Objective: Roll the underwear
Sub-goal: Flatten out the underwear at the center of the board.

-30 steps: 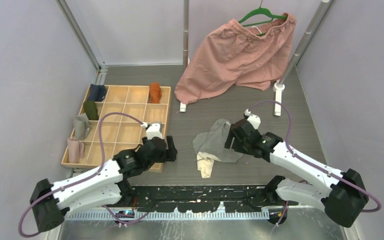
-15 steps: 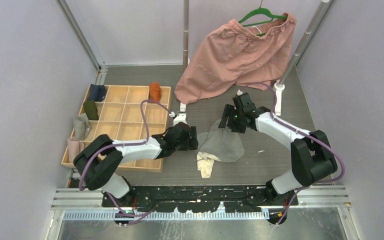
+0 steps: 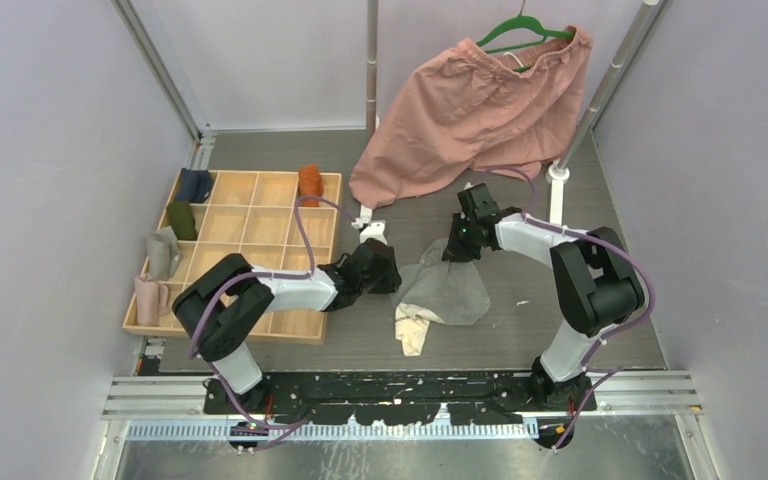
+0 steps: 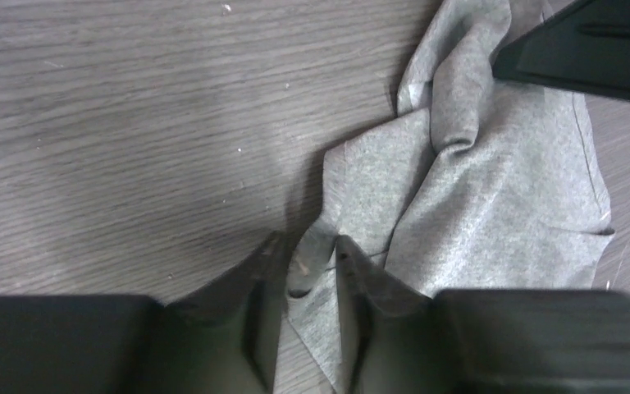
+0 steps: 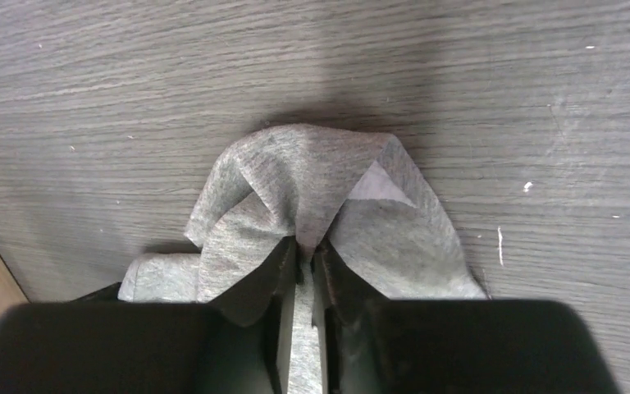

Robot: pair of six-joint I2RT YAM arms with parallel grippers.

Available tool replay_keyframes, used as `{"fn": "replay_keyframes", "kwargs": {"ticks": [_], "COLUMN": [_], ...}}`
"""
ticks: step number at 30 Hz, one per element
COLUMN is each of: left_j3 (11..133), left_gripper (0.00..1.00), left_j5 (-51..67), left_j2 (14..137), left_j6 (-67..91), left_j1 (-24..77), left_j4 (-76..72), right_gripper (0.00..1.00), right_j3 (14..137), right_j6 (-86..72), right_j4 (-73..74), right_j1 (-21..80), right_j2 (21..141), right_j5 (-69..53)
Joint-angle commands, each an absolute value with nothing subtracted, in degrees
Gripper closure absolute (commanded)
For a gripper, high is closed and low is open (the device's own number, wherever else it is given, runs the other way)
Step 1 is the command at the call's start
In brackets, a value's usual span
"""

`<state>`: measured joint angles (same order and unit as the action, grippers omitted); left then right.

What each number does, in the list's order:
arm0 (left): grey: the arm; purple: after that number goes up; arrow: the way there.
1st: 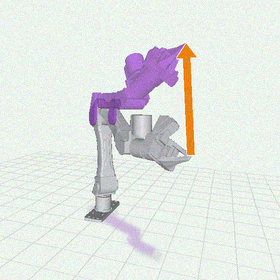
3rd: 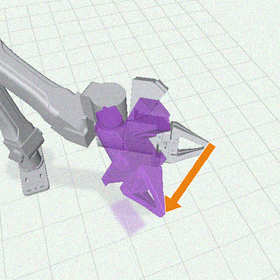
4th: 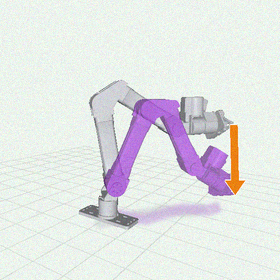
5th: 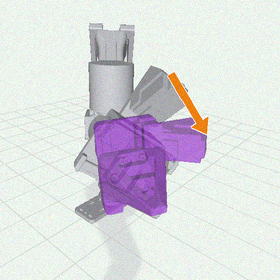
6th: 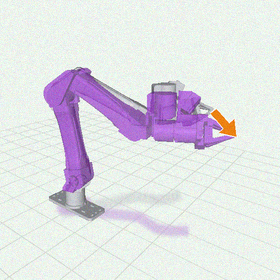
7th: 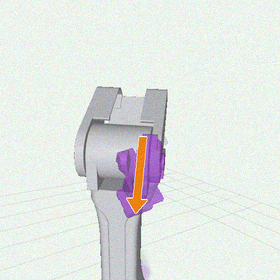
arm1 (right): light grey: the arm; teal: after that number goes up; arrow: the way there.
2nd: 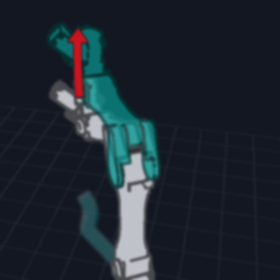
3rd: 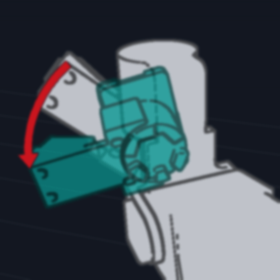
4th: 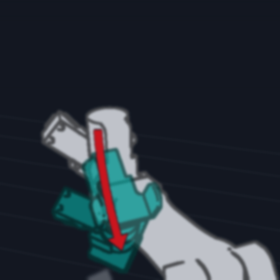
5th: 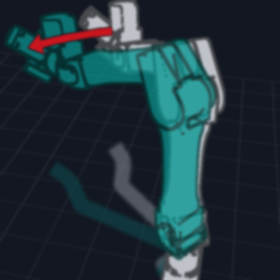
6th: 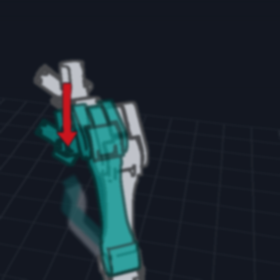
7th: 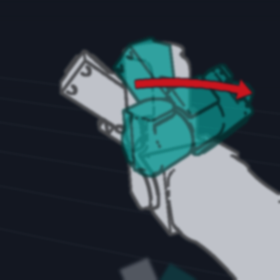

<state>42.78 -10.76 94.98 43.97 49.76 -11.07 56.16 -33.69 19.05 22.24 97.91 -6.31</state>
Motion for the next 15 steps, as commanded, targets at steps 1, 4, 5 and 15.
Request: {"fn": "replay_keyframes", "kwargs": {"ticks": [1, 4, 5, 15], "left_j3": [42.5, 43.3, 43.8, 51.6], "left_gripper": [0.80, 0.99, 0.99, 0.99], "left_j5": [-9.2, -8.2, -7.8, -1.9], "left_j2": [96.6, 95.4, 94.7, 82.8], "left_j6": [42.9, 41.2, 40.6, 27.5], "left_j1": [49.3, 47.7, 47.0, 45.1], "left_j4": [-11.5, -10.7, -9.9, -0.6], "right_gripper": [0.87, 0.96, 0.98, 0.99], "right_j3": [57.8, 55.2, 54.0, 51.9], "right_j6": [-33.2, -34.2, -34.5, -33.0], "right_j4": [16.0, 16.1, 16.2, 27.2], "right_j1": [22.0, 21.9, 21.9, 22.0], "right_j2": [96.0, 90.8, 88.6, 65.5], "right_j5": [-4.8, -1.3, -0.3, 1.9]}}
